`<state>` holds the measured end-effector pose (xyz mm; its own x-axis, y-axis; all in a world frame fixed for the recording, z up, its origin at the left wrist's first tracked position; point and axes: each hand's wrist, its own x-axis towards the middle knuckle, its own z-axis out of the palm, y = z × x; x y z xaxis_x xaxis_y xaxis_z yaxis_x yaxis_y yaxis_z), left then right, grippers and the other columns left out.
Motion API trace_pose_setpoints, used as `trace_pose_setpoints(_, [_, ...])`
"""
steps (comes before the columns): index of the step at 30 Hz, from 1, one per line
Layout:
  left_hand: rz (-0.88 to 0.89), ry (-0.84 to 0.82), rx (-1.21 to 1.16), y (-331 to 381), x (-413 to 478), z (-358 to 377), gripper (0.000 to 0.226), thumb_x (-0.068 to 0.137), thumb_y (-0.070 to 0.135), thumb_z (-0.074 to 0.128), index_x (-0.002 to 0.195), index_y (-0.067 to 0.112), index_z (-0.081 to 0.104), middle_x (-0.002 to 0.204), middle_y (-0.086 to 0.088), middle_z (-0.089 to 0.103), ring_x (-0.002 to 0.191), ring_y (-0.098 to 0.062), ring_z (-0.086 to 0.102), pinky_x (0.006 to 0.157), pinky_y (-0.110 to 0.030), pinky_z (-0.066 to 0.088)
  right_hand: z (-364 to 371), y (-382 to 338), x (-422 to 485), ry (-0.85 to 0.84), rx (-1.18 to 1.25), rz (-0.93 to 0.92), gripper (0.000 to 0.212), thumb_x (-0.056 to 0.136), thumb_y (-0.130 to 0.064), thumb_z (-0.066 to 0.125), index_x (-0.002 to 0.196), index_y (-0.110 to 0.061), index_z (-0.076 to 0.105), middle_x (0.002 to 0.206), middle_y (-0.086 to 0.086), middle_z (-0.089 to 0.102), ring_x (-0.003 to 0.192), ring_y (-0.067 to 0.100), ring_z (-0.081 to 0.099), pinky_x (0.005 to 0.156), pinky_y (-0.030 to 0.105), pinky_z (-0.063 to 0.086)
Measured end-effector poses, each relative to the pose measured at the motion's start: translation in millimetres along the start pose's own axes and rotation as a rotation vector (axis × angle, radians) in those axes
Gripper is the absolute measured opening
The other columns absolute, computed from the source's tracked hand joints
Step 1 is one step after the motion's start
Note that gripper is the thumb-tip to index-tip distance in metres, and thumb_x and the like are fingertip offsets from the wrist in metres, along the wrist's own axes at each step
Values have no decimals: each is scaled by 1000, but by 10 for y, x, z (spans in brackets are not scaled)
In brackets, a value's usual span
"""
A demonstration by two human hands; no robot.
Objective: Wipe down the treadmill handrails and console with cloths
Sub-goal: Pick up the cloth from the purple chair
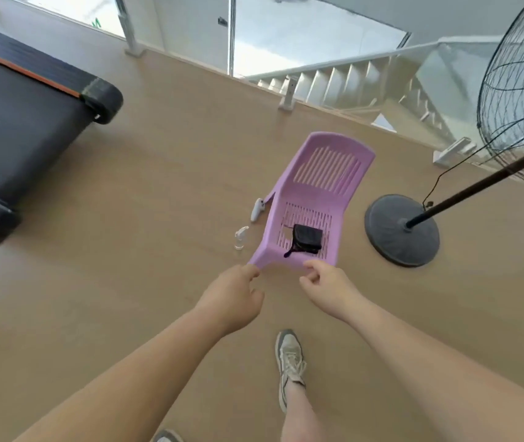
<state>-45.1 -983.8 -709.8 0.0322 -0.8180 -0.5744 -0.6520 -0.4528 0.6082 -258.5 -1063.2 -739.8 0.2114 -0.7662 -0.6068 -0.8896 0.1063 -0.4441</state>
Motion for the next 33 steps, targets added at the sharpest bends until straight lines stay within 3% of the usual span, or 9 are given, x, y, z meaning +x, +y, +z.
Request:
trace_pose_setpoints(8, [-124,-8,-252,201,2126,798,33,106,47,41,133,30,50,112,7,62,110,-21,62,94,-37,50,126,1065,1917,23,-69,-18,55,97,-49,38,147,-28,44,149,-7,44,113,24,65,101,44,48])
trace_pose_setpoints(12, [-165,-27,-283,0,2902,1245,47,108,42,40,150,22,42,112,10,58,107,-18,55,90,-31,42,418,1488,2667,-65,-220,-35,53,105,-41,40,153,-19,40,167,-6,21,151,18,28,118,39,32])
trace_pose_setpoints(16, [-223,-43,-279,-212,3399,1537,50,108,43,38,152,21,40,134,0,59,123,-25,53,99,-34,43,660,1736,3268,-210,-317,-1,53,107,-44,35,151,-15,39,171,-6,-9,158,16,-6,125,45,20])
trace_pose_setpoints(19, [-215,-59,-249,-294,3592,1668,48,107,41,38,152,22,40,107,8,61,112,-25,59,100,-41,48,808,1826,3556,-267,-363,-34,48,108,-39,32,150,-17,43,171,-6,-11,157,16,-13,125,46,20])
trace_pose_setpoints(21, [-216,-57,-275,-330,3610,1716,47,108,40,40,151,21,41,96,13,59,98,-17,60,96,-37,50,833,1834,3646,-253,-323,-48,43,109,-34,30,141,-16,52,171,-5,3,158,15,-1,119,44,33])
trace_pose_setpoints(23, [-214,-53,-303,-365,3542,1713,46,108,39,42,150,21,42,93,14,57,86,-9,57,88,-33,49,798,1823,3683,-169,-293,-52,35,108,-29,32,114,-15,63,158,-3,38,146,23,35,103,40,46])
trace_pose_setpoints(25, [-217,-42,-336,-410,3425,1662,48,108,39,42,152,21,40,97,17,56,84,2,54,85,-30,46,735,1772,3620,-26,-267,-45,33,104,-26,39,75,-18,52,106,-6,57,103,28,57,78,37,48])
trace_pose_setpoints(30, [-215,24,-417,-410,2838,1274,45,106,37,47,149,24,45,110,14,59,92,-2,59,75,-25,48,409,1198,3082,295,83,13,34,93,-21,53,59,-17,53,60,-4,47,62,20,40,57,33,39])
trace_pose_setpoints(33, [-216,58,-496,-361,2214,919,40,105,38,50,142,25,54,121,7,65,106,-8,62,90,-28,51,181,675,2469,282,318,72,32,86,-21,52,55,-13,53,55,9,37,56,18,30,44,32,48])
